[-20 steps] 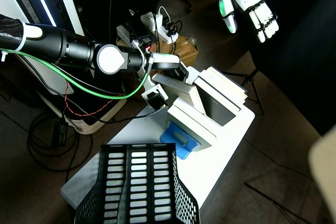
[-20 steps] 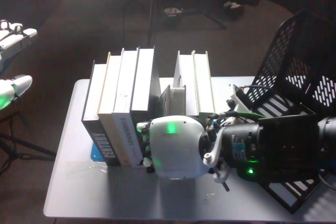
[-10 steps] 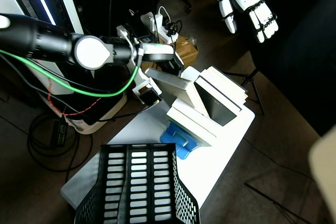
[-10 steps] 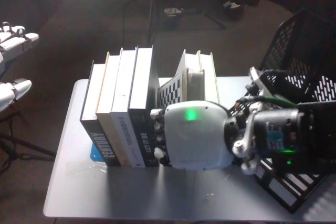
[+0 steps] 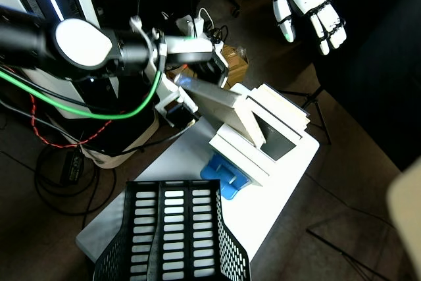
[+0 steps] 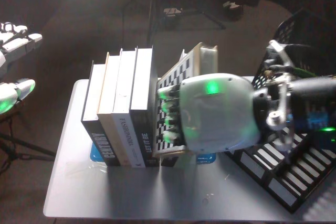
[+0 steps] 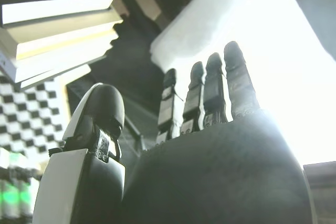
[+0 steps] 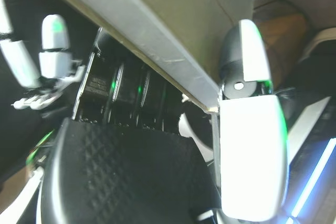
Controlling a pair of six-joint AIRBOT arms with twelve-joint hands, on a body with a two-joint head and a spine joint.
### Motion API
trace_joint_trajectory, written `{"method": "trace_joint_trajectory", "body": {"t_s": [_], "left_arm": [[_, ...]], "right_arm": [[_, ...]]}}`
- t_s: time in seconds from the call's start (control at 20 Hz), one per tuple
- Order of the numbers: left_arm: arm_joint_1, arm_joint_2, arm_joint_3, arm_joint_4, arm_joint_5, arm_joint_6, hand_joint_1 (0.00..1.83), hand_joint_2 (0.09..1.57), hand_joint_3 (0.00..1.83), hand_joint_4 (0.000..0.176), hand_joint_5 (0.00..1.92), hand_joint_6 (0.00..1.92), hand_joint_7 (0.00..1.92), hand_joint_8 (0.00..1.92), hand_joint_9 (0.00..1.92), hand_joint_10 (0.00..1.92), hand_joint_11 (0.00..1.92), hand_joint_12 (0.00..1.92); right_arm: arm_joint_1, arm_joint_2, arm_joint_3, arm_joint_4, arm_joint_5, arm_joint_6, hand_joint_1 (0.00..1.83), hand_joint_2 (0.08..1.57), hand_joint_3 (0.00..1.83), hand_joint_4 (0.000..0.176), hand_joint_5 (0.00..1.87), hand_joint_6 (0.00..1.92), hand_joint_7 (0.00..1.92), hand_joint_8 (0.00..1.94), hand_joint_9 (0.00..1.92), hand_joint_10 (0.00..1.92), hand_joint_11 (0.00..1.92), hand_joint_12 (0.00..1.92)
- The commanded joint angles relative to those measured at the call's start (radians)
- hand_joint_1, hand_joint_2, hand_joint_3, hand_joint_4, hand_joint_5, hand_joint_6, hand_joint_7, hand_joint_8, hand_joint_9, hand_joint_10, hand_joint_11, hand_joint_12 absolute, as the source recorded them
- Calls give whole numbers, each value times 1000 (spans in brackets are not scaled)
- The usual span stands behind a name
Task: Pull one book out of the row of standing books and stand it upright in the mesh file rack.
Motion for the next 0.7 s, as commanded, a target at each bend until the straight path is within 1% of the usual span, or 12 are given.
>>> {"method": "trace_joint_trajectory", "body": {"t_s": [0.0,0.05,0.1,0.15,0.2,0.25,0.3,0.35,0.4,0.45,0.5,0.65], "left_arm": [[-6,11,1,-9,-121,0,387,1468,0,39,151,3,36,2,0,0,0,0],[-6,9,1,-9,-121,0,387,1466,0,44,153,3,40,4,0,0,0,0],[-6,9,1,-8,-120,0,356,1471,1,60,132,1,27,1,0,0,0,0],[-6,9,1,-8,-119,0,356,1471,1,60,132,1,27,1,0,0,0,0],[-7,9,1,-7,-118,0,337,1478,3,67,113,0,12,0,0,0,0,0],[-8,8,0,-5,-115,-2,348,1477,1,61,115,1,15,2,0,0,0,0],[-11,6,1,-1,-110,-2,370,1471,0,58,125,5,30,5,0,0,10,6],[-12,5,1,0,-109,-2,370,1471,0,58,125,5,30,5,0,0,10,6],[-12,3,1,1,-107,-2,402,1457,2,61,135,2,30,8,0,0,4,125],[-13,1,1,1,-106,-2,358,1464,2,64,128,1,30,3,0,0,0,91],[-13,0,1,1,-103,-2,356,1466,1,58,126,1,29,1,0,0,0,23],[-13,-3,1,1,-99,-2,334,1472,3,52,121,3,35,3,4,2,0,0]], "right_arm": [[18,23,-7,12,19,-2,1339,1220,6,0,651,1425,849,1204,733,1525,675,1728],[22,37,-20,10,29,-2,1171,1244,4,0,650,1423,858,1310,802,1336,672,1711],[27,59,-36,10,37,-2,1176,1231,0,0,682,1377,887,1283,845,1326,717,1693],[30,70,-43,10,41,-1,1176,1231,0,0,682,1377,887,1283,845,1326,717,1693],[36,85,-52,10,48,6,1178,1236,1,0,695,1314,858,1394,820,1431,746,1783],[41,101,-63,8,52,12,1167,1257,9,0,654,1358,821,1469,799,1485,742,1833],[44,118,-73,8,55,18,1310,1232,0,0,631,1322,845,1320,763,1527,564,1770],[46,127,-78,8,58,27,1310,1232,0,0,631,1322,845,1320,763,1527,564,1770],[50,138,-82,3,63,44,1351,1205,0,0,660,1325,922,1171,752,1477,462,1727],[59,150,-89,-22,68,75,1346,1220,4,0,609,1364,888,1222,743,1517,467,1745],[76,162,-93,-75,75,141,1343,1230,4,0,587,1401,867,1251,732,1532,497,1732],[131,179,-107,-191,112,284,1350,1211,0,0,624,1379,910,1168,766,1464,368,1743]]}}
